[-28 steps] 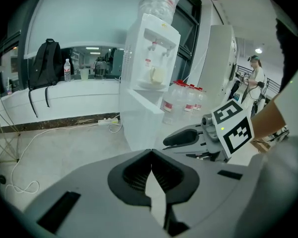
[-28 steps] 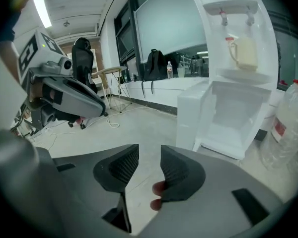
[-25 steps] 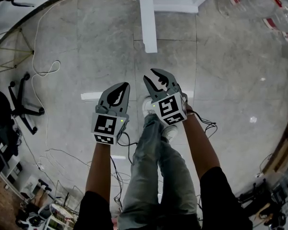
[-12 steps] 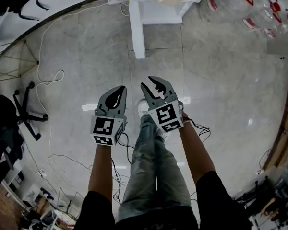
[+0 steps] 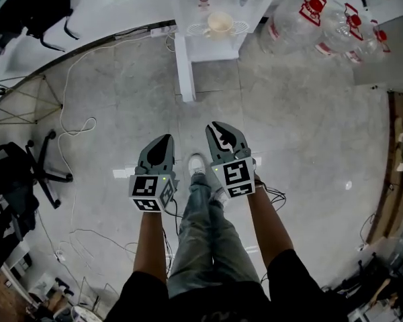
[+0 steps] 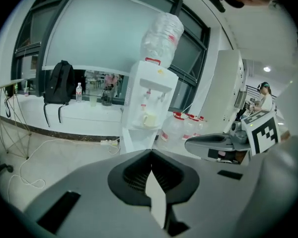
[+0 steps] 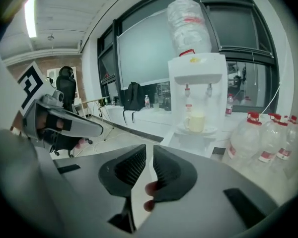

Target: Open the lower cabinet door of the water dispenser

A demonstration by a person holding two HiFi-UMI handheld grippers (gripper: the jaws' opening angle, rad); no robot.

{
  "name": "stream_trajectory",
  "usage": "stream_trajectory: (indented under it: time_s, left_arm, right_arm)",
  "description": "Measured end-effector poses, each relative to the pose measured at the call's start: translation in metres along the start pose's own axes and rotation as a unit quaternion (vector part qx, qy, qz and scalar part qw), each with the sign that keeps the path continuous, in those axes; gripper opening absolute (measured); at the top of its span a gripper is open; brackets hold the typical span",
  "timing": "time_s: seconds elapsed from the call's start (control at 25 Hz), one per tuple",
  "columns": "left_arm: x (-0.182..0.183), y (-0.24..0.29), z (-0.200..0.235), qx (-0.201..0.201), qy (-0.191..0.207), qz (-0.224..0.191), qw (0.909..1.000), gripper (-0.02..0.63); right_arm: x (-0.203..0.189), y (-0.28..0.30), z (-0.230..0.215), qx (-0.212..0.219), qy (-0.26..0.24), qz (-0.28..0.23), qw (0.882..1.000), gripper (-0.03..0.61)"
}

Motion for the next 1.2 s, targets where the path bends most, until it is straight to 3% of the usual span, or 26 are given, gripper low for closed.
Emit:
stream_trajectory:
  time_s: [0.2,0.8,1.2]
  left_arm:
    - [0.029,-0.022,-0.024,-0.012,0.018,-0.008,0.9997,0.012]
    - [0.11,-0.085,-0.067,-0.025,0.011,-0.053,0.9982,0.012]
    - [0.161,-0.138,-0.102,-0.033,0.044,-0.091,0.9944,0.012]
  right_arm:
    - [0.03,-0.035,-0.004,-0.023,0.007,-0.013,1.0,0.015]
    - [0.119,-0.134,-0.017,-0.07,0.0,-0.061,0.996,0.014]
    - [0.175,-0.208,-0.013,-0.086,-0.003,-0.103,0.991,0.014]
Point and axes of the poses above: the fingertips, and each gripper's own axes: y forward along the fingers, z to its left, x out of its top, the point moved 3 cm from there along -y, backward along the fingers
